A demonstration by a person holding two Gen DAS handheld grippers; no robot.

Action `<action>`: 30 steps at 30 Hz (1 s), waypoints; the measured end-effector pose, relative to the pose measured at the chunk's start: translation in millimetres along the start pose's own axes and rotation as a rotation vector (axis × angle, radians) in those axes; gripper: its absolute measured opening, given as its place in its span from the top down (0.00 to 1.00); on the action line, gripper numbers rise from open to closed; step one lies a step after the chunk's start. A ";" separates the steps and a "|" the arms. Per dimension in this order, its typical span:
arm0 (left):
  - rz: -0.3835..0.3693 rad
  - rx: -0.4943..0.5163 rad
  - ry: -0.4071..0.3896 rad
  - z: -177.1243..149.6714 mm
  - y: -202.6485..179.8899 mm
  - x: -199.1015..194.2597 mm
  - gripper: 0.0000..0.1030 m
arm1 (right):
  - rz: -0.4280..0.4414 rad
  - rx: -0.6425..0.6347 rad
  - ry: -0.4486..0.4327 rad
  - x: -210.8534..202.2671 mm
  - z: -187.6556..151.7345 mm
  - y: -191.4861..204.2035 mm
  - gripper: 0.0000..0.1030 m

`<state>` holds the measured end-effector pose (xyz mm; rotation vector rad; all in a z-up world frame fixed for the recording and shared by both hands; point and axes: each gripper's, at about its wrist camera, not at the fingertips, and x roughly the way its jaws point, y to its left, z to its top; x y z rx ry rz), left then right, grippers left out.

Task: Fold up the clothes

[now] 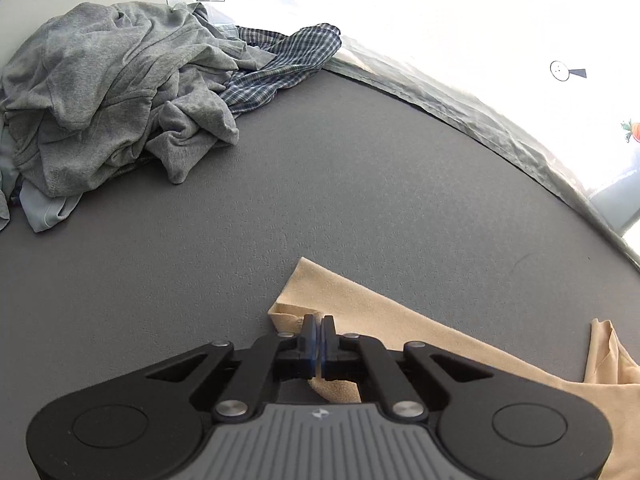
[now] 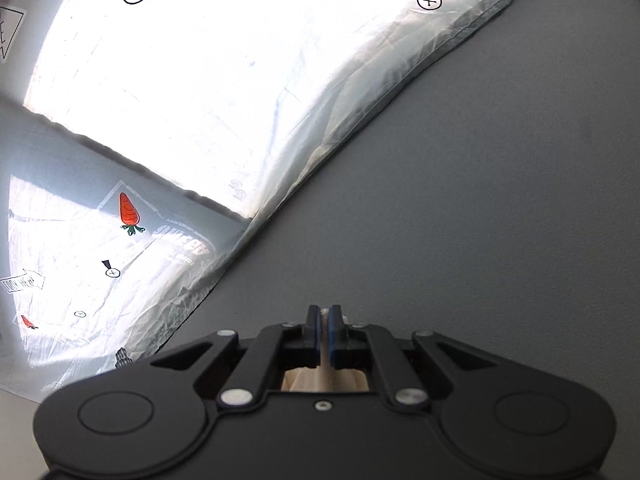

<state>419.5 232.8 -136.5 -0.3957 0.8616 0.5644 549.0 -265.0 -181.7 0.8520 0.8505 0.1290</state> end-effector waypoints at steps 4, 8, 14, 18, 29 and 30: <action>0.032 0.012 -0.082 12.4 4.0 -21.8 0.99 | -0.002 -0.043 -0.006 3.1 0.2 15.4 0.97; 0.078 0.021 -0.067 7.0 11.7 -5.5 0.98 | -0.047 -0.067 0.033 25.3 -7.4 16.7 0.96; 0.102 -0.011 0.030 -14.6 23.9 24.6 0.98 | -0.114 -0.101 0.070 48.5 -15.9 15.7 0.83; 0.099 -0.009 0.030 -18.6 25.4 22.2 0.97 | -0.116 -0.143 0.075 35.4 -29.9 16.2 0.82; 0.122 -0.033 0.074 -29.1 39.4 20.5 0.92 | -0.122 -0.222 0.168 13.4 -91.6 4.4 0.88; 0.116 -0.042 0.080 -30.6 43.1 19.5 0.86 | -0.127 -0.226 0.170 11.1 -92.7 5.7 0.88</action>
